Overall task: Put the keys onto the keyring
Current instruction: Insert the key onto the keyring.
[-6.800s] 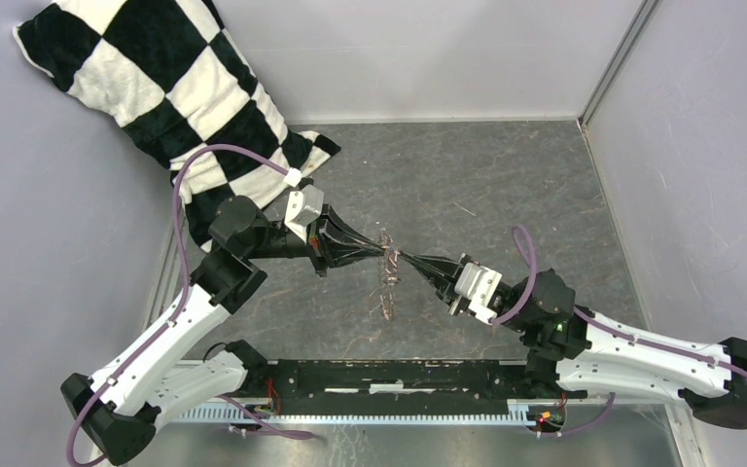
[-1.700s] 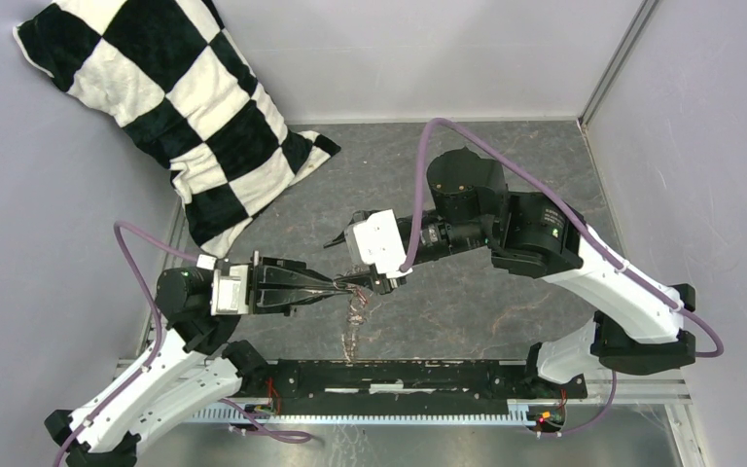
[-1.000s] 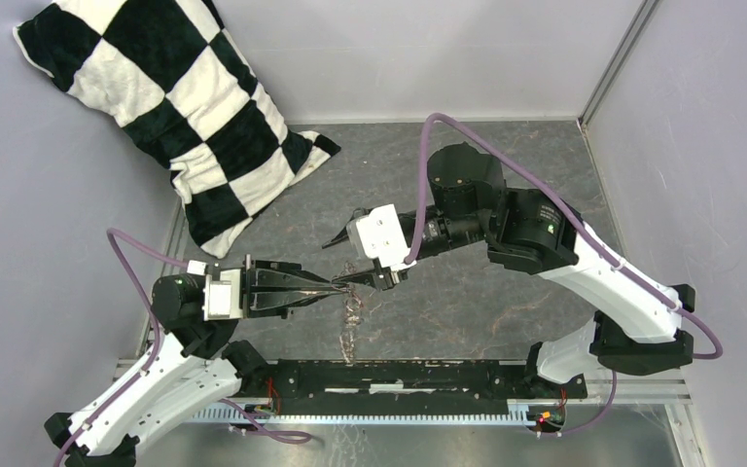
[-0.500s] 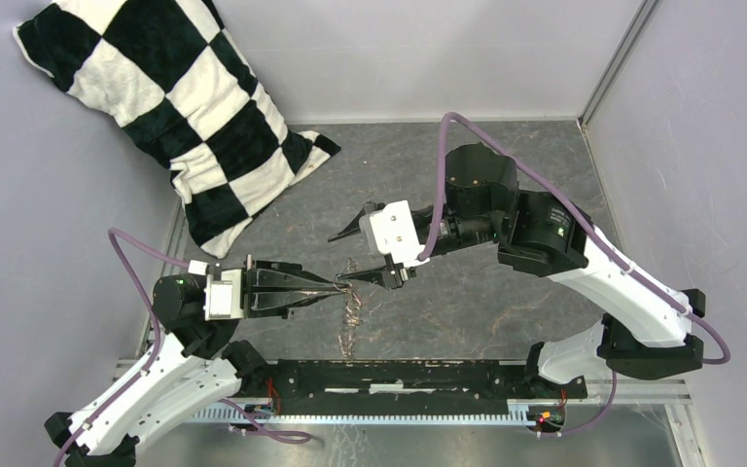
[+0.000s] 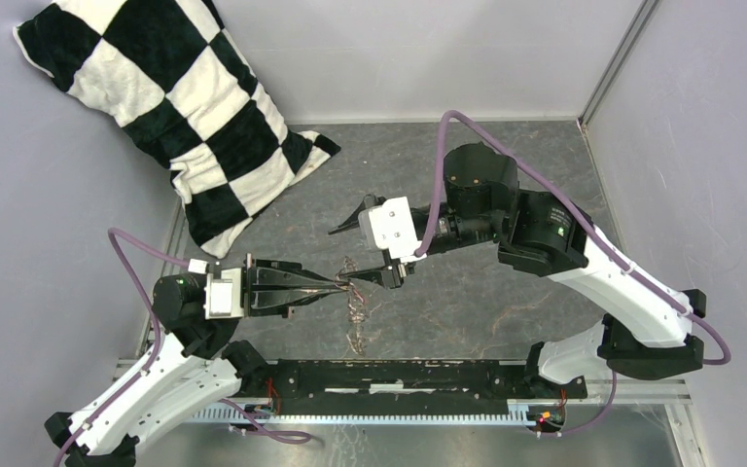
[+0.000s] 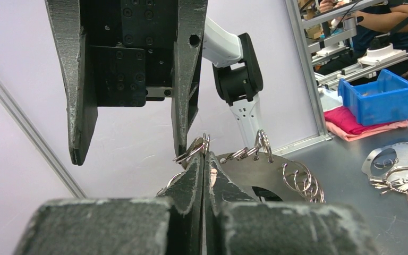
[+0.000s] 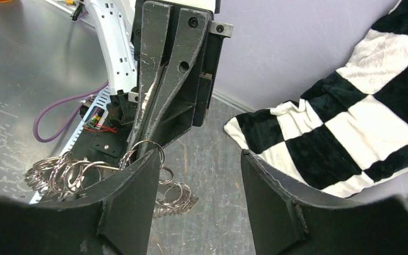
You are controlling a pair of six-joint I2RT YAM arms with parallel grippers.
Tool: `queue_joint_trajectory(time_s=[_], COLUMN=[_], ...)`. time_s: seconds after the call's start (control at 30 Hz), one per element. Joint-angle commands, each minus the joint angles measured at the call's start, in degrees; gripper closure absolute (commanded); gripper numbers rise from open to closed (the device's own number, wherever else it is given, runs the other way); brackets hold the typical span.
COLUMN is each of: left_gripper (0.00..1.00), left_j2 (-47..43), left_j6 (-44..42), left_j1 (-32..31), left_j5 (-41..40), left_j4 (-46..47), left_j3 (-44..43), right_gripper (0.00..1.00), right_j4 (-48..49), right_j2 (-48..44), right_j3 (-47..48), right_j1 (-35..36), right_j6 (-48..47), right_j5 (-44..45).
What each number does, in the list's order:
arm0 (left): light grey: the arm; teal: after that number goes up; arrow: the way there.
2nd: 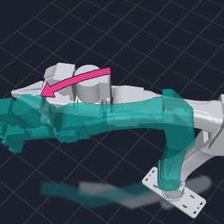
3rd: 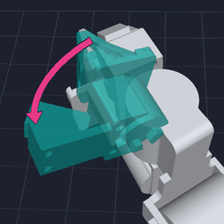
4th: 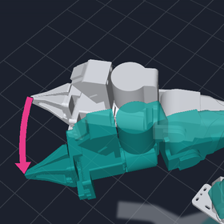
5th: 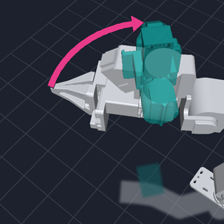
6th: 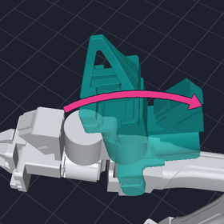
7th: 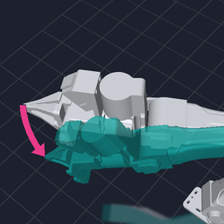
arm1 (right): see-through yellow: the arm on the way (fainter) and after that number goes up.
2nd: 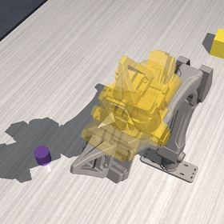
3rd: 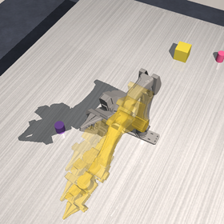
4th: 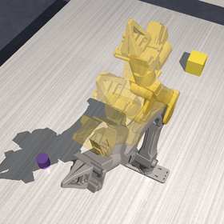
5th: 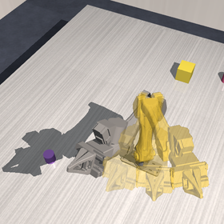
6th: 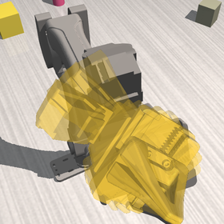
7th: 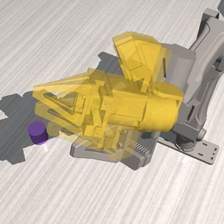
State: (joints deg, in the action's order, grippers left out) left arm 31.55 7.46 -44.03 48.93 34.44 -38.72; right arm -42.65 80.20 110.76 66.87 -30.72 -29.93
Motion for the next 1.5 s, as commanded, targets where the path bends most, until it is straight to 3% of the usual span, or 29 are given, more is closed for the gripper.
queue_joint_trajectory(time_s=[0.0,0.27,0.63,0.87,1.03,1.47], left_gripper=[0.98,0.98,0.98,0.98,0.98,0.98], left_j2=[-0.6,-1.3,-1.5,-1.9,-2.2,-1.6], left_j6=[1.2,1.1,1.1,0.9,1.6,7.1], left_j1=[-0.4,-0.4,-0.4,-0.4,-0.4,-0.4], left_j5=[-1.6,-2.0,-2.3,-3.1,-9.7,-23.8], left_j4=[4.0,3.4,3.6,3.0,0.2,-6.7], left_j3=[-0.8,-1.0,-0.5,-0.5,-0.2,-0.9], right_gripper=[0.36,0.34,0.34,0.33,0.34,0.41], right_j4=[0.2,-3.5,5.7,12.9,16.5,12.8], right_j2=[0.4,2.6,-1.5,-5.9,-11.4,-7.5], right_j3=[1.6,6.2,-1.3,-6.1,-11.2,-10.3], right_j1=[-0.7,-2.3,-3.9,-5.8,-7.2,-7.2], right_j6=[0.7,2.3,6.9,9.0,10.9,10.7], right_j5=[0.9,-3.8,-7.4,-1.1,-1.5,-4.1])
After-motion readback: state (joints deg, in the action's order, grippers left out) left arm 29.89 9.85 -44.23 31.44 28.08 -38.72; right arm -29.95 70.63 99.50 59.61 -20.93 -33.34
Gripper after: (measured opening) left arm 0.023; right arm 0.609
